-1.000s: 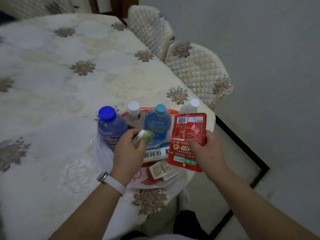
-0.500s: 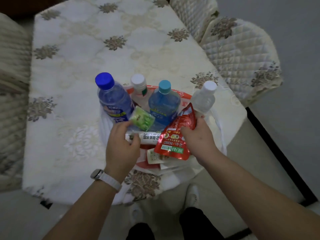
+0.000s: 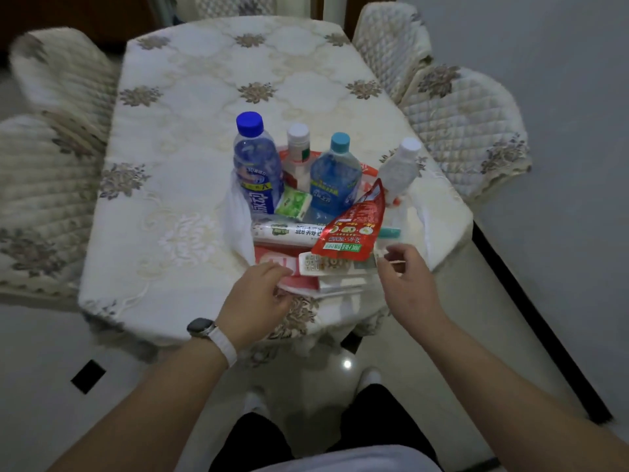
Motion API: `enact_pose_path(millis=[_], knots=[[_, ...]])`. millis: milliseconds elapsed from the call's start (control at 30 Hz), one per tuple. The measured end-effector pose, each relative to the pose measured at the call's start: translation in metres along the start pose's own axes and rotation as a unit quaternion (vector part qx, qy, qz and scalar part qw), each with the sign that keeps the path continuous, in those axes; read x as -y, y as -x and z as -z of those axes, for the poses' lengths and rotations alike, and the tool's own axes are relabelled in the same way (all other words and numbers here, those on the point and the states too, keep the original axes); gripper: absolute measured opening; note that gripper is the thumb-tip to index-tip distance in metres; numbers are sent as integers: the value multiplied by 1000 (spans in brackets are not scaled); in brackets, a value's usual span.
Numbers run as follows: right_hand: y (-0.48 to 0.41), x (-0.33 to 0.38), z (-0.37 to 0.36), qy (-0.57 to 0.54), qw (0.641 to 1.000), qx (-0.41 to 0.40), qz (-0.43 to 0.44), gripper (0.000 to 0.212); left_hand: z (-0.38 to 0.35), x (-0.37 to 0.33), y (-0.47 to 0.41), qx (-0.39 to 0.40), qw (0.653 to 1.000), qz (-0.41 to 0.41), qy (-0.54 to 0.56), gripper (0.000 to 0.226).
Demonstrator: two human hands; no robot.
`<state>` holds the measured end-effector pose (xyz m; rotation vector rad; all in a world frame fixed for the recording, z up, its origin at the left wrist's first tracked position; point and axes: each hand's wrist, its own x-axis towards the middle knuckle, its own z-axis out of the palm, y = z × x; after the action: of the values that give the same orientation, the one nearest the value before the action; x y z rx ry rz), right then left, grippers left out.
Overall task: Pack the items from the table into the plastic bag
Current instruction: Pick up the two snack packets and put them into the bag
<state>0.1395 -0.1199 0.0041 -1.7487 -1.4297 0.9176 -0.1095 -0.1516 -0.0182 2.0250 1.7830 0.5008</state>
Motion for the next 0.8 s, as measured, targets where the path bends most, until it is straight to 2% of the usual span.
enact_pose_path(millis=[67, 167, 233, 300, 400, 533, 633, 800], knots=[[8, -22, 3, 114, 992, 5, 53, 24, -6, 4, -3, 1, 1000, -17, -18, 47], [1, -50, 7, 305, 930, 13, 205, 32, -17, 19, -11, 11, 996, -41, -80, 42], [-8, -61, 8, 369, 892, 26, 259, 40, -22, 25, -11, 5, 994, -41, -102, 23], [-16, -65, 7, 405, 875, 51, 260, 45, -23, 25, -8, -19, 994, -48, -97, 4], [-26, -66, 9, 433, 864, 63, 248, 44, -20, 22, -5, -58, 995, -47, -65, 11], [-36, -65, 22, 451, 850, 80, 259, 26, -10, 14, -3, -97, 992, -72, -44, 31], [-40, -60, 32, 438, 852, 87, 272, 27, -1, 8, 0, -113, 989, -86, -27, 31], [-38, -33, 53, 366, 875, 22, 317, 12, 13, 6, -1, -144, 987, -75, 5, 22]])
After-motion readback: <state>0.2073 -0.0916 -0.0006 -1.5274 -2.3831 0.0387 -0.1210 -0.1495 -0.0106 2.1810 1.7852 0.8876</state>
